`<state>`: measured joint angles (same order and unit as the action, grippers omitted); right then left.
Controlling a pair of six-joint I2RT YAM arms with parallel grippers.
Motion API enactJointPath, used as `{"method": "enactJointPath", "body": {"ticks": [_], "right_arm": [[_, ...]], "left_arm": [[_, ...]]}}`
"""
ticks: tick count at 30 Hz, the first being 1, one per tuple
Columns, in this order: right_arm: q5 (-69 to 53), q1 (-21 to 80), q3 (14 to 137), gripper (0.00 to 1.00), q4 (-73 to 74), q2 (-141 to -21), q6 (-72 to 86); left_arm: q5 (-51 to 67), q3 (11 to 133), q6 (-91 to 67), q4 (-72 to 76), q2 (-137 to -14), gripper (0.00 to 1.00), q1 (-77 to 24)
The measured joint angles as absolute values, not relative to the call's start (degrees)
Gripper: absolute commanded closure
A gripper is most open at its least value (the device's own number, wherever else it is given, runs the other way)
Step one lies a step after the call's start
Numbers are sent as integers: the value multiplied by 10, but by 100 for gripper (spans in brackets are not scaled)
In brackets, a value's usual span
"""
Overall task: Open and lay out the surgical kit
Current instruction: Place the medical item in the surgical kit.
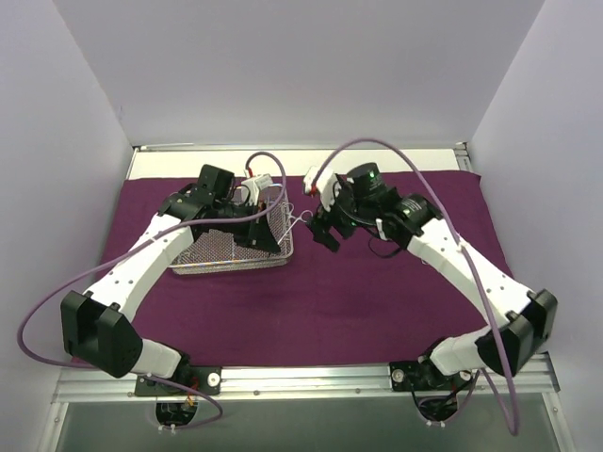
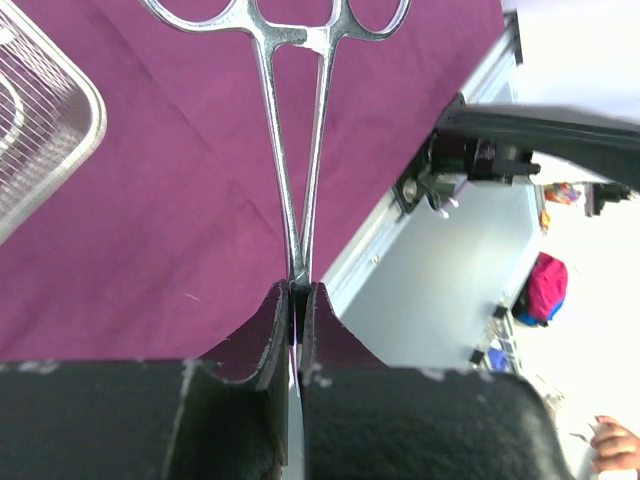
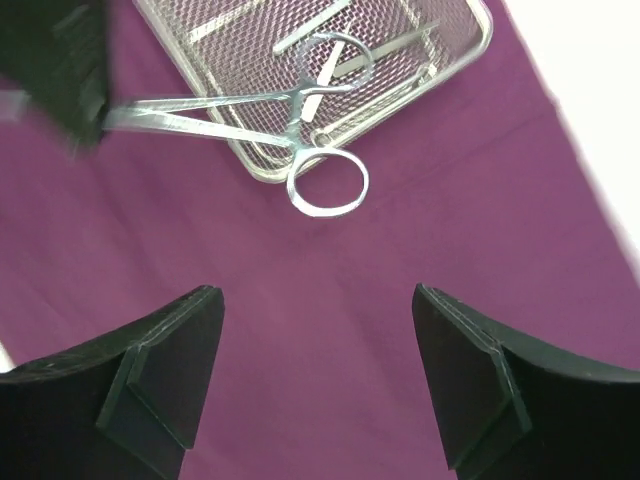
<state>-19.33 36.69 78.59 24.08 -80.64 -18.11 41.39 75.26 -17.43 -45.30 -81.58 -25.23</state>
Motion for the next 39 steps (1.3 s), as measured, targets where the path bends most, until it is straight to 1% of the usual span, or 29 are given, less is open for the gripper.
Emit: {"method": "enactJointPath", "body": {"ticks": [1, 2, 4, 8, 14, 19, 26, 39], "right_arm": [[-194, 375, 779, 23, 250, -790, -222], [-195, 380, 778, 28, 258, -776, -265], [-195, 386, 782, 32, 267, -753, -338], [-193, 405, 814, 41, 296, -747, -446], [-192, 472, 840, 41, 339, -788, -545], [-187, 512, 839, 40, 350, -813, -580], [-177, 528, 838, 40, 349, -811, -602], [-178, 556, 838, 46, 364, -830, -621]], "left_arm": [[419, 746, -174, -453, -816, 98, -253], [423, 740, -174, -453, -815, 98, -253], [429, 729, -173, -454, -813, 98, -253], [435, 725, -169, -457, -804, 98, -258], [438, 721, -161, -459, -780, 98, -278], [434, 721, -148, -477, -780, 98, -287], [429, 721, -139, -484, -780, 98, -307], [402, 734, -103, -533, -776, 98, -333]]}}
